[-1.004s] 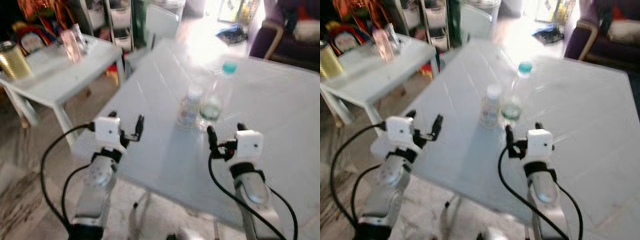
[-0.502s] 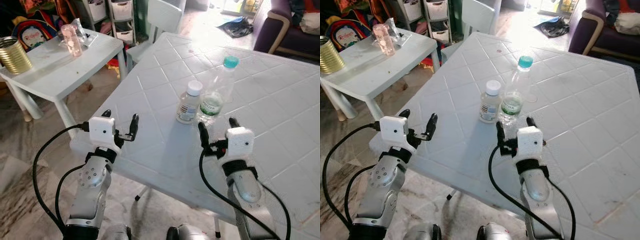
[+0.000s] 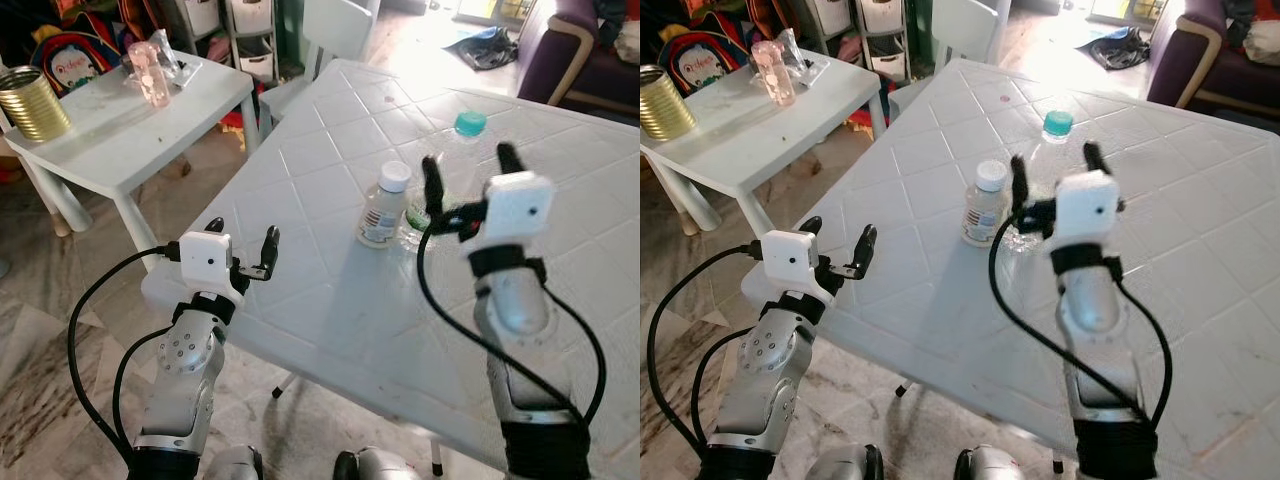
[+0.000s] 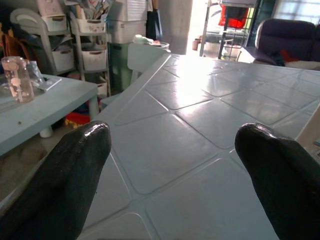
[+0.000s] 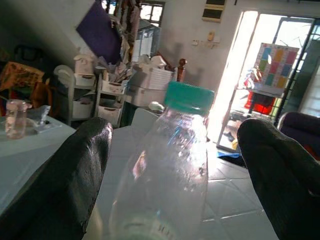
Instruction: Restocking fridge
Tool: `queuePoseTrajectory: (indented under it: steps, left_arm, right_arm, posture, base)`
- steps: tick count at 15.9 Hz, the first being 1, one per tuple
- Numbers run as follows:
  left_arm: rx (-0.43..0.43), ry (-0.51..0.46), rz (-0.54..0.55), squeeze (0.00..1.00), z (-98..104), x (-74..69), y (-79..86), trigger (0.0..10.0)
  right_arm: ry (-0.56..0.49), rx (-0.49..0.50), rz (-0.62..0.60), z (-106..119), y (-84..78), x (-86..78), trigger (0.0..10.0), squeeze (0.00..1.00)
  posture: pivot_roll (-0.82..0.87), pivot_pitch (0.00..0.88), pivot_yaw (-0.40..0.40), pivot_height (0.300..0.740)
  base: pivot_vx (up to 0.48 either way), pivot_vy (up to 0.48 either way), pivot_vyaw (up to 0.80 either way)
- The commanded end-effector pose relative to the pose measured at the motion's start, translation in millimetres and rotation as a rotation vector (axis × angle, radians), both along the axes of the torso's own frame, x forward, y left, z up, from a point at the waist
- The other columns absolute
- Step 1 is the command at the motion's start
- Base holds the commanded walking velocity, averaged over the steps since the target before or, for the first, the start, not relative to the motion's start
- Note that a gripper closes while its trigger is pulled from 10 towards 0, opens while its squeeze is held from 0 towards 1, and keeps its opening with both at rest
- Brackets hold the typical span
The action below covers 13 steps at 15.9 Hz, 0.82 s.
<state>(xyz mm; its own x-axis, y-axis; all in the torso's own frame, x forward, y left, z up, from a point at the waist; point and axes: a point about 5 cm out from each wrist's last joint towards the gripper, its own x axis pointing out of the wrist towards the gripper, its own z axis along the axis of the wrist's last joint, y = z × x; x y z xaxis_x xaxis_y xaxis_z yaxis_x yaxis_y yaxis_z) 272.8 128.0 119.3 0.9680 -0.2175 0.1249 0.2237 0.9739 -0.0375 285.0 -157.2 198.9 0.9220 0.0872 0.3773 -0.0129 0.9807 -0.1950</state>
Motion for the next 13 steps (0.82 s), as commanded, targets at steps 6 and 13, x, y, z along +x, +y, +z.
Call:
queuePoseTrajectory:
  steps: [6,13]
  left_arm:
    - [0.004,0.022,-0.027,0.00,-5.4,-1.8,-4.6,10.0]
    - [0.010,0.035,-0.029,0.00,-7.7,-0.8,-3.5,10.0]
  right_arm:
    - [0.015,0.024,-0.039,20.1,-5.1,24.9,10.0,0.00]
    - [0.082,0.080,-0.054,21.6,-4.9,34.0,0.0,0.00]
  posture:
    - [0.01,0.110,-0.019,0.740]
    - [0.02,0.114,-0.024,0.740]
  base:
    - [0.000,0.000,0.00]
    - [0.000,0.000,0.00]
